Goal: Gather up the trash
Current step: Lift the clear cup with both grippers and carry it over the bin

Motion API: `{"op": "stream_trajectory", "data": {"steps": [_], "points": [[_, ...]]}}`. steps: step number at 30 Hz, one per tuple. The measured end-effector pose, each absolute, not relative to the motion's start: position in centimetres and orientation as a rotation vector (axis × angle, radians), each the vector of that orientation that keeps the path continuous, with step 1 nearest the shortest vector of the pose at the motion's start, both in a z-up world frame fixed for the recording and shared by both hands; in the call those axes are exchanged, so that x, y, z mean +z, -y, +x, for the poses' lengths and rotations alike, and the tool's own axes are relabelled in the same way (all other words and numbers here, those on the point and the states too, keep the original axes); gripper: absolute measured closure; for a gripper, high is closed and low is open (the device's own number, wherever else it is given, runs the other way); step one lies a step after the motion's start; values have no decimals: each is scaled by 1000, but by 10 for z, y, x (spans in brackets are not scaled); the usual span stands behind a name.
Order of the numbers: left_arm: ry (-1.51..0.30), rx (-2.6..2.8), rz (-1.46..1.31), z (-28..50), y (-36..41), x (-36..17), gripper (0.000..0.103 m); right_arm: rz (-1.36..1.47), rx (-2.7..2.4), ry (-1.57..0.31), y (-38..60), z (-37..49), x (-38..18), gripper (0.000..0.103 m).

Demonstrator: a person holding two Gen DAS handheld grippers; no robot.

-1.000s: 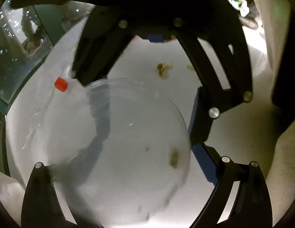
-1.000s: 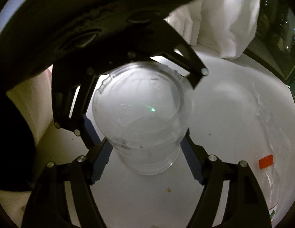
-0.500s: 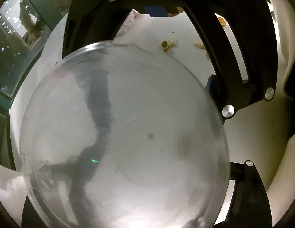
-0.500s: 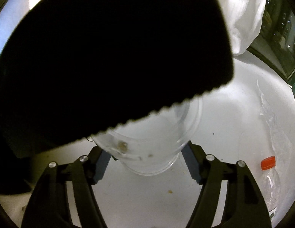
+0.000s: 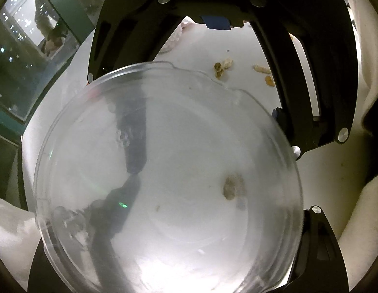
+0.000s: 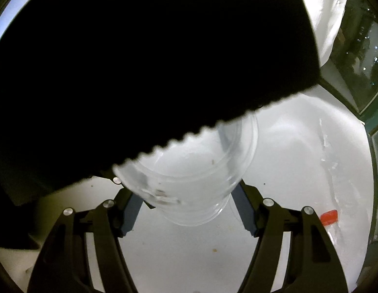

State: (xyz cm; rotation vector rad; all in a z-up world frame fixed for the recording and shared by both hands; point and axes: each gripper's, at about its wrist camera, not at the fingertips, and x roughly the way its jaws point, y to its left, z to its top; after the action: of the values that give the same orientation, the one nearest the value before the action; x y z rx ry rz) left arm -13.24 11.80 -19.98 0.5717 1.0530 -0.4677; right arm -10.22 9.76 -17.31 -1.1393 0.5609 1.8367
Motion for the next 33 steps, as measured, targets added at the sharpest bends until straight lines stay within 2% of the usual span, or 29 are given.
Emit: {"op": "stream_trajectory", "data": {"steps": [15, 33], "points": [[-943, -659, 744, -145, -41, -160, 26, -1067, 1605, -604, 12, -135, -125, 38], [-757, -1085, 992, -168, 162, -129, 27, -830, 1179, -773, 274, -186, -85, 38]]}}
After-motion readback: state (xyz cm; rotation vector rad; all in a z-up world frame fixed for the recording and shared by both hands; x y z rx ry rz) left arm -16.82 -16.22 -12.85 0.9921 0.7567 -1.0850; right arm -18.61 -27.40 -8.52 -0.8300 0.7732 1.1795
